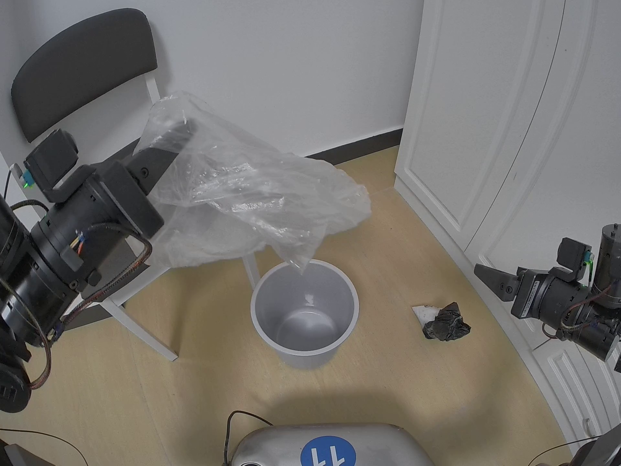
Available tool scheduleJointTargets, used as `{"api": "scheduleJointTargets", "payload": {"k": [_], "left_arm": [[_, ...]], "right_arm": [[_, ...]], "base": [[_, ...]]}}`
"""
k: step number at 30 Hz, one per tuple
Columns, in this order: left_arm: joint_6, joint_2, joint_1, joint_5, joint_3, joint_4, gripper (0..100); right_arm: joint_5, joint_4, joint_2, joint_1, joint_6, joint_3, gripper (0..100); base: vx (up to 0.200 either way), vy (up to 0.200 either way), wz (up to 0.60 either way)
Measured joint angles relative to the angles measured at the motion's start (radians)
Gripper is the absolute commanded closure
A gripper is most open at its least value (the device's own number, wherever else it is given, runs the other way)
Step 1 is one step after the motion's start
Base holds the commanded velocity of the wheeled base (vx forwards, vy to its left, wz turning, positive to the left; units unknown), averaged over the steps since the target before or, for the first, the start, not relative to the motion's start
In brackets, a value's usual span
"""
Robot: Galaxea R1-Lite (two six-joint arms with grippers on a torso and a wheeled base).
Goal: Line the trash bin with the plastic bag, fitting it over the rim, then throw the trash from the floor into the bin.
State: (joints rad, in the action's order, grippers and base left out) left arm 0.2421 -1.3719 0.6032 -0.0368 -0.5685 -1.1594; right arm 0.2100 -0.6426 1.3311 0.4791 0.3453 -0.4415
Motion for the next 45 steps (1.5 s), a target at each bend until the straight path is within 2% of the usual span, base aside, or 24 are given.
{"api": "scheduleJointTargets", "payload": {"k": [8,16,27,35,39,45], "left_arm": [[-0.001,0.014,0.08,-0.004,0.023,-0.001,100],[0.001,0.012,0.132,0.001,0.016,-0.008,100],[0.006,0.018,0.191,0.001,0.011,-0.031,100],[0.005,0.068,0.251,-0.001,0.026,-0.041,100],[0.004,0.096,0.272,-0.005,0.04,-0.042,100],[0.001,0.129,0.28,-0.068,0.082,-0.041,100]], "right_arm": [[-0.035,-0.002,0.014,-0.004,0.08,-0.009,0],[-0.06,0.011,0.037,0.007,0.071,0.014,0],[-0.068,0.0,0.106,0.111,0.071,0.076,0],[-0.069,-0.127,0.196,0.142,0.07,0.114,0],[-0.057,-0.144,0.21,0.165,0.071,0.13,0],[-0.053,-0.148,0.192,0.148,0.073,0.125,0]], "base": [[0.0,0.0,0.0],[0.0,0.0,0.0],[0.0,0.0,0.0],[0.0,0.0,0.0],[0.0,0.0,0.0],[0.0,0.0,0.0]]}}
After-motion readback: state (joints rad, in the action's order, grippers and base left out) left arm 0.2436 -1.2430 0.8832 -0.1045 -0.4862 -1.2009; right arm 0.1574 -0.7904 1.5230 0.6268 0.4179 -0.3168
